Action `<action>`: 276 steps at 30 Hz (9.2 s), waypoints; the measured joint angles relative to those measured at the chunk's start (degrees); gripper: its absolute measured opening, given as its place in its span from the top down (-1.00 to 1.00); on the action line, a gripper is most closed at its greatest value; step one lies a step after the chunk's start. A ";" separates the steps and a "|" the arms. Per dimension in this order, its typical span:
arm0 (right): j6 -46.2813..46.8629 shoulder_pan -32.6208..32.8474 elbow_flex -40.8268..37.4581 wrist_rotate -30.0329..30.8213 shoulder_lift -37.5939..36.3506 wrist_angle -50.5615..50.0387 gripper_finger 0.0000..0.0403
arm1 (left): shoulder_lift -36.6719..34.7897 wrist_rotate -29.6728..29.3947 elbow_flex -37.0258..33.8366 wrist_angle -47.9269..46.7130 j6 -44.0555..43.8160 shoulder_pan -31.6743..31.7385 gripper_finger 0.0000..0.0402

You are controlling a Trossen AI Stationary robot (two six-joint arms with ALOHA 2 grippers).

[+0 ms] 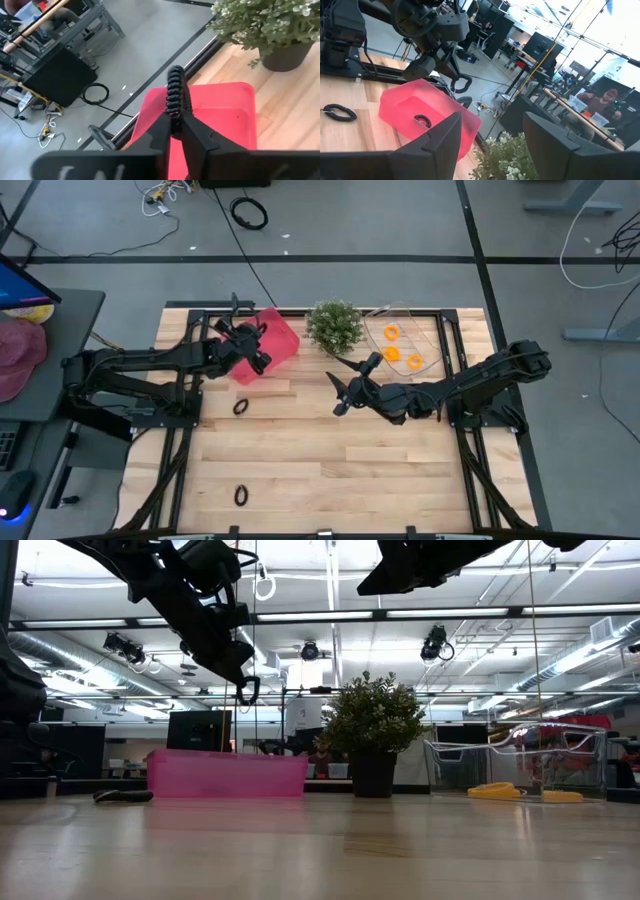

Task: Sort spring keychains
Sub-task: Put the black spring keychain into the pink bin

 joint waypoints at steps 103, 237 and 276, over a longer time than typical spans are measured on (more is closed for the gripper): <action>26.80 -3.13 -50.11 -43.63 -72.16 2.13 -0.07 | -11.78 9.51 0.00 -8.07 -23.46 -42.78 0.42; 31.31 -2.08 -51.78 -43.52 -82.75 -27.80 -0.07 | 50.90 34.00 39.60 -44.77 -105.04 -69.76 0.42; 31.34 -2.08 -51.78 -43.52 -82.75 -27.82 -0.07 | 51.00 30.41 36.62 -47.09 -96.33 -66.74 0.95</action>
